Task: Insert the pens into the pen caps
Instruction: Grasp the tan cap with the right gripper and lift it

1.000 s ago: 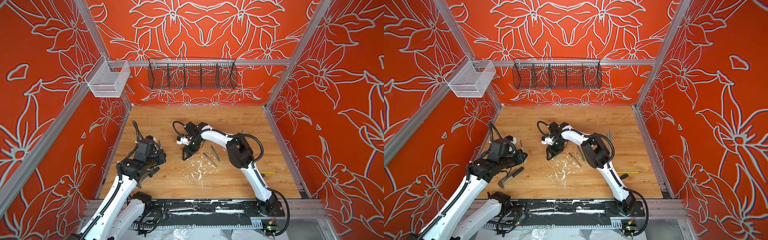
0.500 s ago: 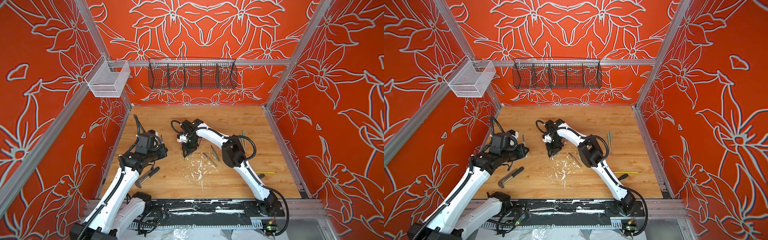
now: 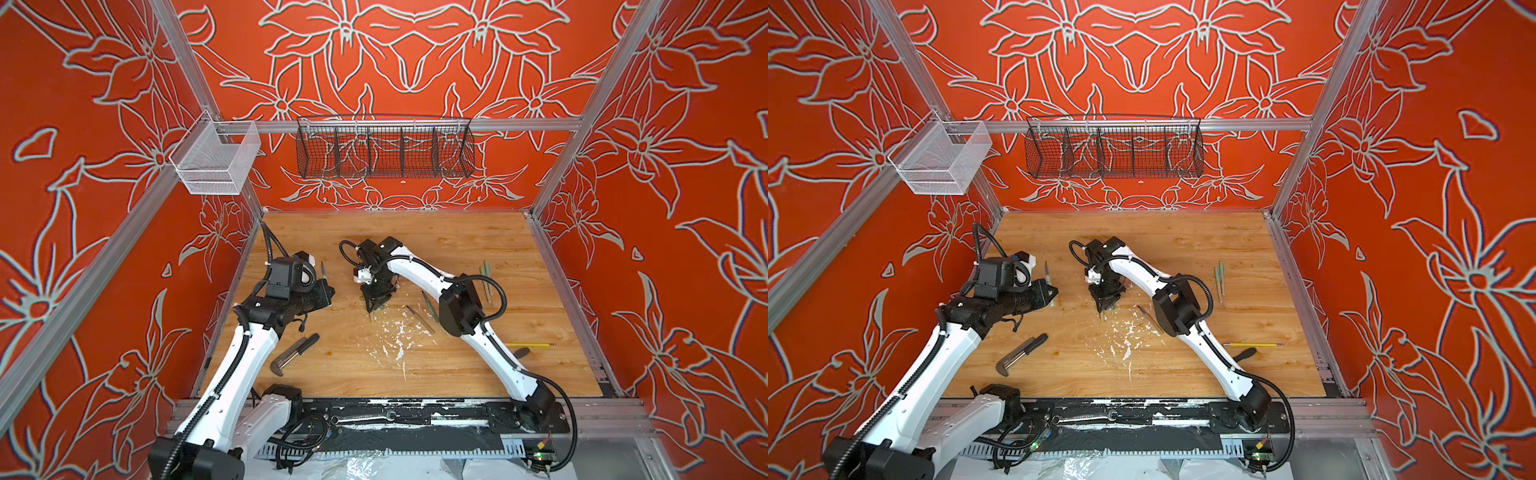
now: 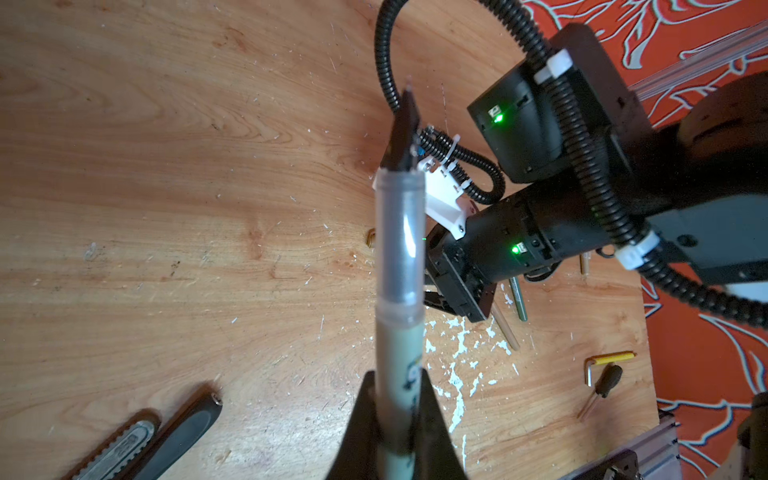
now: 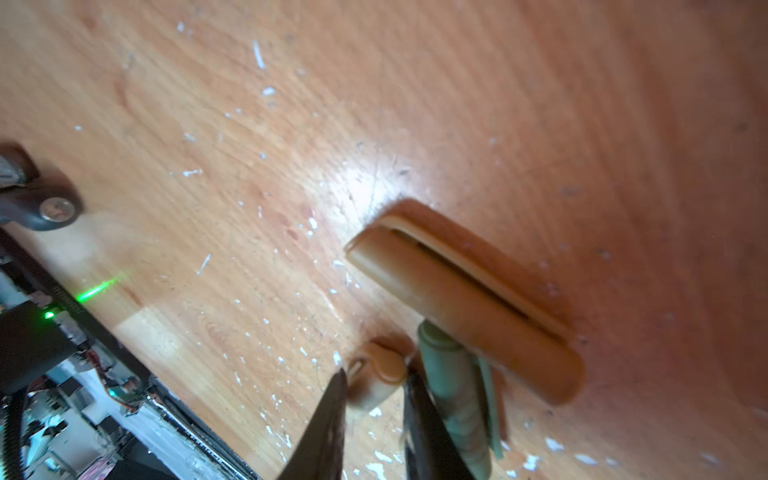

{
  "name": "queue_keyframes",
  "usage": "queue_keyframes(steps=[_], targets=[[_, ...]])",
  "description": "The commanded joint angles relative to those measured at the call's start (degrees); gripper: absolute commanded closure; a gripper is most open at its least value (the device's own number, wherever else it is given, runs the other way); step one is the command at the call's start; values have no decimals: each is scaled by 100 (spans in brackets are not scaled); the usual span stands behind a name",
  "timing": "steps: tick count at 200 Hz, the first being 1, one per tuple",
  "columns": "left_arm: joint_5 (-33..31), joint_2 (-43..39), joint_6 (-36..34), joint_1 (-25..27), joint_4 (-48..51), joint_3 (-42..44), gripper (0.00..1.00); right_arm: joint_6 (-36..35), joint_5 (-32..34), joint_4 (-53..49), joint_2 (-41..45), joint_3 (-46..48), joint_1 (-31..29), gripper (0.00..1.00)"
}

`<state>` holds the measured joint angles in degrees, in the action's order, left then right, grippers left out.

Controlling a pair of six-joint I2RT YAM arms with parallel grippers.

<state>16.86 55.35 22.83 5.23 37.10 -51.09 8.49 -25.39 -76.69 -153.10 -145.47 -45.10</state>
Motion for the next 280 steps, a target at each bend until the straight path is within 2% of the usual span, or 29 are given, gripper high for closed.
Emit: queue_keyframes(steps=[1, 48, 64, 89, 131, 179, 213, 248, 265, 280], targets=[[254, -14, -216, -127, -37, -171, 100, 112, 724, -31, -524, 23, -127, 76], [363, -186, -289, -137, -28, -122, 100, 97, 831, -110, -646, -96, -393, 78], [409, -256, -319, -138, -12, -55, 100, 122, 856, -269, -759, -365, -387, 82], [540, -364, -354, -137, -19, 46, 100, 248, 492, -173, -632, -403, -309, 86], [882, -502, -384, -144, -23, 198, 100, 558, -278, 836, 324, 499, -34, 89], [2031, -523, -115, -87, -719, 675, 100, 962, -803, 1541, 1495, 1328, 475, 90], [2206, -281, 191, 593, -1554, 1105, 100, 1415, -1129, 2206, 2353, 2137, 883, 91], [2159, 72, 732, 1406, -2786, 1555, 100, 2282, -1401, 3499, 3387, 3588, 1264, 92], [2144, 527, 844, 1723, -3197, 1619, 100, 2747, -1656, 4159, 3771, 4212, 1414, 92], [2211, 870, 841, 1935, -3325, 1537, 100, 2854, -1750, 4336, 3945, 4426, 1456, 92]])
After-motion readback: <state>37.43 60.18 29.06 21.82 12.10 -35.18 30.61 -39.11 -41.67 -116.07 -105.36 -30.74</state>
